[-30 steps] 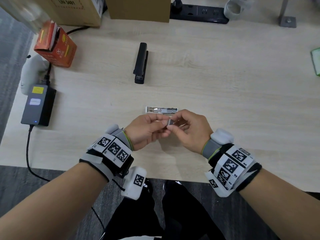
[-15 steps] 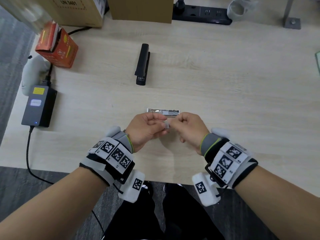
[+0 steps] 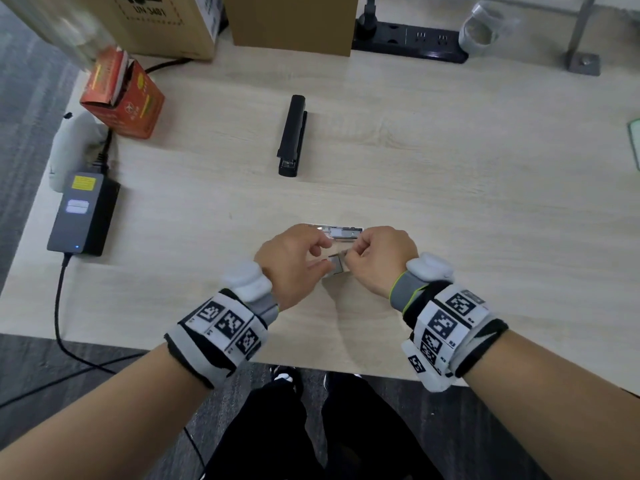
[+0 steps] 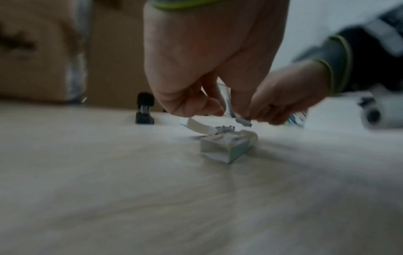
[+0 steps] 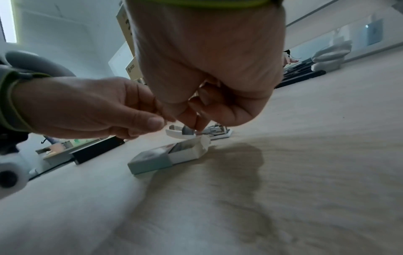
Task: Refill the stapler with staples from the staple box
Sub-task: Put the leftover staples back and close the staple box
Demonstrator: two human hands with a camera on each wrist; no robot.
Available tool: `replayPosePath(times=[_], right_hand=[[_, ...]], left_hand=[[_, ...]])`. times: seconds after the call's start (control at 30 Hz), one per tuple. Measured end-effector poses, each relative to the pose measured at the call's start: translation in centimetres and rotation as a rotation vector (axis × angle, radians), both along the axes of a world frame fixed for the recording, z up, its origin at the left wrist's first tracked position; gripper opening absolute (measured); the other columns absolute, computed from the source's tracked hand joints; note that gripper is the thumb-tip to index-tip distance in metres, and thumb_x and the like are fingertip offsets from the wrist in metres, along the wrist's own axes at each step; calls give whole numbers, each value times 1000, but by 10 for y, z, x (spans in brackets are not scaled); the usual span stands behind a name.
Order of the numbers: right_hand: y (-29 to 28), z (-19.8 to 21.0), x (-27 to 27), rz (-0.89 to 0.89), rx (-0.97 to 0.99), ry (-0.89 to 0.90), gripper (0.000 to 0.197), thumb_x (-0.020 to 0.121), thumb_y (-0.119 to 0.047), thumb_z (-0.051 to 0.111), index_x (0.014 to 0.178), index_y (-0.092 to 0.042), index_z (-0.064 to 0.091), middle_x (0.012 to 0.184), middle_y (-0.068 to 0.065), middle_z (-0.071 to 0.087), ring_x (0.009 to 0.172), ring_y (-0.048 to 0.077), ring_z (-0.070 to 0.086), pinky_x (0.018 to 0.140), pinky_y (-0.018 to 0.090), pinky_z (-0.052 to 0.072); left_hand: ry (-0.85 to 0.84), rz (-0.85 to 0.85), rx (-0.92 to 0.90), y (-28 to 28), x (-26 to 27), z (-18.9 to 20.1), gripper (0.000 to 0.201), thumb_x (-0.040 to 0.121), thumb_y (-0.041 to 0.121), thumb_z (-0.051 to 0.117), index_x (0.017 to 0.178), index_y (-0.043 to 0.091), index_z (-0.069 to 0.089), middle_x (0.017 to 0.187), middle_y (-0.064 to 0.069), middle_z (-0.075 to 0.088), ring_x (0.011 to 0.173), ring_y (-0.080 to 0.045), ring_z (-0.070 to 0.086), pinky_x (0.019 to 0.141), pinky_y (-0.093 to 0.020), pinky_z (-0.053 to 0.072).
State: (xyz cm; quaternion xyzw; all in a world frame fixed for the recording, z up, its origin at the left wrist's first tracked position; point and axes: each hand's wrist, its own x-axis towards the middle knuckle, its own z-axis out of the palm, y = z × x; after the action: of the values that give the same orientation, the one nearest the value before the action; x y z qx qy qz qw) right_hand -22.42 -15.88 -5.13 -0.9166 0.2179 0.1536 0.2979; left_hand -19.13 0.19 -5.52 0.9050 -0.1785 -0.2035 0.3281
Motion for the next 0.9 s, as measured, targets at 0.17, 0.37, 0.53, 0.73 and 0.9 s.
replayPosePath(times=[0.17, 0.37, 0.53, 0.73, 0.9], right_hand=[[5, -5, -1, 9, -49, 24, 13, 72, -25, 58, 65, -16, 65, 62, -1, 66, 59, 22, 57, 54, 23, 38], [11, -9, -3, 75, -84, 105, 12, 74, -29, 56, 66, -20, 60, 70, -2, 66, 61, 23, 56, 52, 23, 36], [16, -9, -7, 53, -36, 84, 19, 74, -32, 58, 63, -17, 63, 64, 0, 66, 59, 24, 58, 52, 24, 40], [-4, 2, -12, -92, 193, 7, 7, 73, -21, 64, 66, -23, 65, 61, -10, 62, 62, 11, 59, 53, 18, 45], [-27, 8, -14, -110, 471, -56, 21, 76, -1, 68, 88, -19, 69, 89, -4, 69, 82, 14, 66, 76, 24, 52]], left_hand=[[-170, -271, 128, 9, -5, -8, 34, 78, 25, 69, 109, 14, 62, 109, -7, 65, 94, -34, 55, 76, -39, 48], [-194, -244, 54, 4, -8, -17, 26, 77, 15, 67, 102, 10, 66, 99, -10, 69, 91, -34, 55, 76, -27, 36], [-185, -254, 10, 2, -6, -18, 24, 76, 12, 64, 100, 10, 67, 95, -11, 69, 90, -34, 54, 74, -22, 28], [-175, -331, 50, 3, -2, -20, 22, 77, 17, 65, 98, 15, 67, 93, -7, 68, 91, -31, 56, 84, -35, 43], [-138, -362, 93, 4, 1, -16, 24, 80, 24, 65, 104, 18, 65, 102, -4, 66, 98, -29, 51, 85, -41, 45]])
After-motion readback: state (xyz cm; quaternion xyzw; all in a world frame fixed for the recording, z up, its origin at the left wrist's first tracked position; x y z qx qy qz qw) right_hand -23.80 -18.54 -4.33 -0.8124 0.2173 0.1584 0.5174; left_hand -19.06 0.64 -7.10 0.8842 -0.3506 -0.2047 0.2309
